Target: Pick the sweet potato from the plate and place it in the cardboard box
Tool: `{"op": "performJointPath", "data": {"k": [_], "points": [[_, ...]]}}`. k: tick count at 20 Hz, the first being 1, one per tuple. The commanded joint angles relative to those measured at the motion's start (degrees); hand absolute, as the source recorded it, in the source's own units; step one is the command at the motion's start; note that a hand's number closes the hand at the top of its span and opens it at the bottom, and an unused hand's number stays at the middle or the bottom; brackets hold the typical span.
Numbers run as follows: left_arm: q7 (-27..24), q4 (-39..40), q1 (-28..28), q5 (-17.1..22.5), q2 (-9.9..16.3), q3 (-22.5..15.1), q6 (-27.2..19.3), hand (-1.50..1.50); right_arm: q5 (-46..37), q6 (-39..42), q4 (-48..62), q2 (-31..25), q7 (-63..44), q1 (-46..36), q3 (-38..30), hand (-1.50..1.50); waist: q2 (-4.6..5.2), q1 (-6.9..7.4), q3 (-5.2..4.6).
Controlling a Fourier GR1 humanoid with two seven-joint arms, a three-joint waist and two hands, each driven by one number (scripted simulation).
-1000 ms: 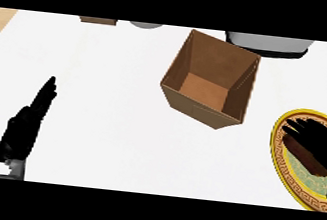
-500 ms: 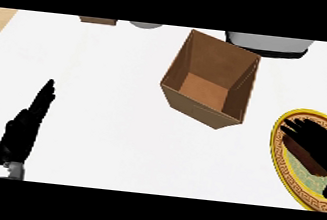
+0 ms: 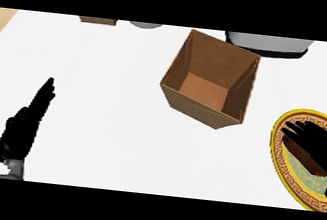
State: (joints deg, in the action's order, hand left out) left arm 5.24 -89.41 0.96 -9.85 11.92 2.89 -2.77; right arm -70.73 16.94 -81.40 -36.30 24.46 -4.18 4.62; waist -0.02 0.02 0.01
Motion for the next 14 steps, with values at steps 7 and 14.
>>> {"op": "performJointPath", "data": {"k": [7, 14], "points": [[-1.05, 4.44, -4.85, -1.46, -0.86, 0.75, 0.23, 0.0, -4.13, -12.9, 8.78, 3.49, 4.46, -4.2, -1.85, 1.5, 0.18, 0.06, 0.03], [2.26, -2.59, 0.2, -0.74, -1.08, 0.35, 1.74, 0.0, -3.6, -13.23, -1.73, 5.12, 4.47, -1.35, -2.8, 1.5, -0.09, -0.06, -0.01]]}}
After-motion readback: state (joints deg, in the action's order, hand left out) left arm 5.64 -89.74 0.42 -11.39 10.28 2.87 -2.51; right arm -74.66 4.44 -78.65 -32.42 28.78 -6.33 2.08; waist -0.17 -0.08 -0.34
